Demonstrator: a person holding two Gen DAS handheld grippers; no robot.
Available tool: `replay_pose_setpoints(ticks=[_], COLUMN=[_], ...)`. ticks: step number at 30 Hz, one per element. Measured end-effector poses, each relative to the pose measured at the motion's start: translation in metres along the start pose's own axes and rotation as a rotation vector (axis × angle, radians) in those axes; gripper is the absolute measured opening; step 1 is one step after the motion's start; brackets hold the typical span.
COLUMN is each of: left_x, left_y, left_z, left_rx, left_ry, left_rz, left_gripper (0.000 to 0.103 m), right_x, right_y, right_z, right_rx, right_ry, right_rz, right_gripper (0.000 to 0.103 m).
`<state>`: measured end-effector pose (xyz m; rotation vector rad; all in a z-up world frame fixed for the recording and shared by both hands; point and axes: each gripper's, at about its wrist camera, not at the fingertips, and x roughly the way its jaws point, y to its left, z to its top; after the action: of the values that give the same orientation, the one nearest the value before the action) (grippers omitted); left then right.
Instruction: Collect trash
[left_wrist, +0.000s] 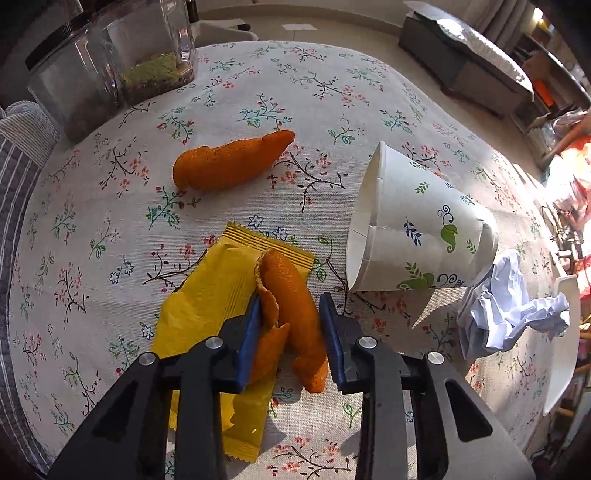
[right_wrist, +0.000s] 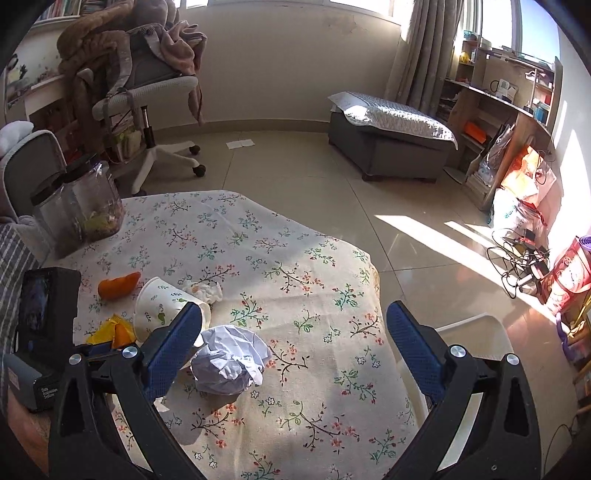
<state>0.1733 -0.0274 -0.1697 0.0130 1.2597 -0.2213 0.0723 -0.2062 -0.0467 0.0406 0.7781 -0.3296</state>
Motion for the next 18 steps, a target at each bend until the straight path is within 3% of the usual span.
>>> replay_pose_setpoints(ticks=[1, 7, 13, 18], left_x=[-0.004, -0.05, -0.139, -0.195], left_y=[0.006, 0.032, 0.071, 0.104], left_z=[0.0, 0.0, 0.002, -0.001], left_rx=[-0.022, -0.108, -0.216, -0.288], left_ry=[0.001, -0.063, -0.268, -0.419], left_rz=[-0.036, -0.084, -0.084, -0.096], left_gripper=[0.023, 0.021, 0.021, 0.021], right_x=[0.001, 0.004, 0.014, 0.037], right_y=[0.001, 0.019, 0.072, 0.142], right_z=[0.0, -0.003, -0.006, 0.016], right_rx=[0.001, -0.035, -0.156, -0.394], right_ry=[0.003, 0.025, 0.106, 0.112], right_rz=[0.001, 0.061, 0.207, 0.325], right_gripper=[0.096, 0.096, 0.096, 0.096])
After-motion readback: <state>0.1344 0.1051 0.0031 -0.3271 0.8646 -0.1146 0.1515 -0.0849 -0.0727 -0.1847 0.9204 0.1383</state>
